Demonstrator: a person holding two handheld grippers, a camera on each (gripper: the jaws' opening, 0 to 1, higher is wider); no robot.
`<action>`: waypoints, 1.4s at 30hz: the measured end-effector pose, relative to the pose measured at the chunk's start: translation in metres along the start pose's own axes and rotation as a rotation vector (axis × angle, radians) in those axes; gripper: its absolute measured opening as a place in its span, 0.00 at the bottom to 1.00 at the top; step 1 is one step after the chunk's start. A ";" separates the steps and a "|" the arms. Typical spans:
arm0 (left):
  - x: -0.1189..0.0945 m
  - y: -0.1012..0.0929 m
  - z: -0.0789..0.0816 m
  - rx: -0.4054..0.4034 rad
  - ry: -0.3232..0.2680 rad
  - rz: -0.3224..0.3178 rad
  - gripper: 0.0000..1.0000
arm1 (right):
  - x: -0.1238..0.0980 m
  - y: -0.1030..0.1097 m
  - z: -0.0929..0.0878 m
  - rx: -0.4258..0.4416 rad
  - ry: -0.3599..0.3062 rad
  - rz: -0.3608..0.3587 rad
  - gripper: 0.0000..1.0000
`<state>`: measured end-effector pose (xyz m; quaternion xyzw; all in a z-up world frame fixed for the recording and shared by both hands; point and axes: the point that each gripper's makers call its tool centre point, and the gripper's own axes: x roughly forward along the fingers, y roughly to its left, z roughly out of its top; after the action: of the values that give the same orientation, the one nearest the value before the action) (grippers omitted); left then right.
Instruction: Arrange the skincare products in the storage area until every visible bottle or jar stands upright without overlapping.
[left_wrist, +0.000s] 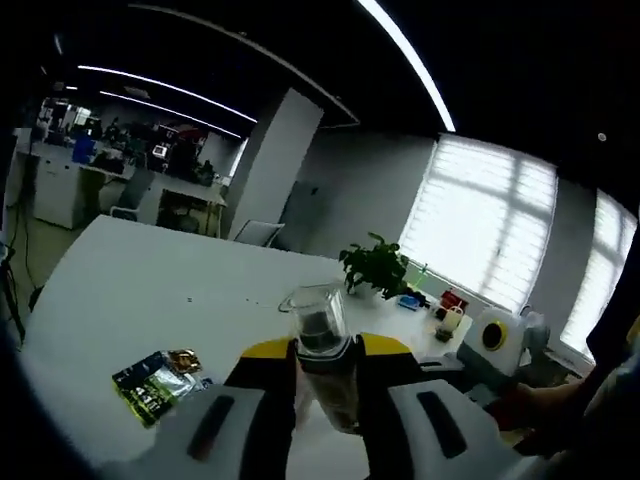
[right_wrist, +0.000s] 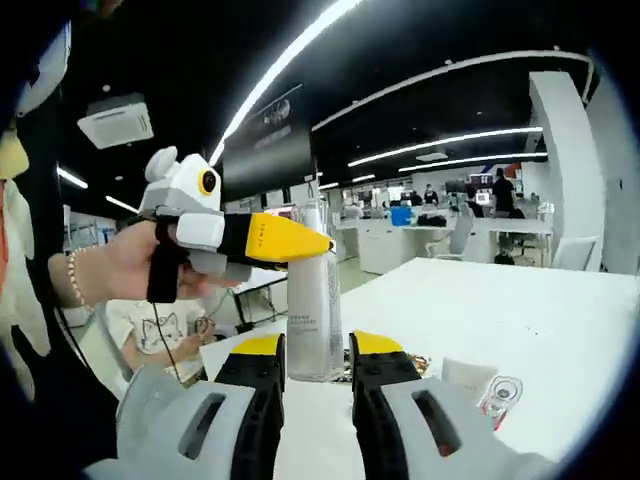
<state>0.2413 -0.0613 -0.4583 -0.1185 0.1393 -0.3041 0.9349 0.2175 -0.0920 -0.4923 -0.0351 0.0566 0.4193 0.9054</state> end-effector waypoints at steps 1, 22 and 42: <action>0.000 0.000 0.000 0.039 0.010 0.028 0.18 | -0.002 -0.004 0.004 -0.035 0.006 -0.045 0.27; -0.009 -0.083 0.053 0.467 -0.136 0.005 0.16 | -0.026 -0.001 0.063 0.218 -0.194 -0.055 0.19; -0.058 -0.134 0.051 0.081 -0.009 -0.737 0.20 | -0.068 0.070 0.101 0.479 -0.355 0.609 0.19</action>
<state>0.1411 -0.1246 -0.3592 -0.1248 0.0711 -0.6251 0.7672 0.1282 -0.0870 -0.3846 0.2673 0.0035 0.6420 0.7186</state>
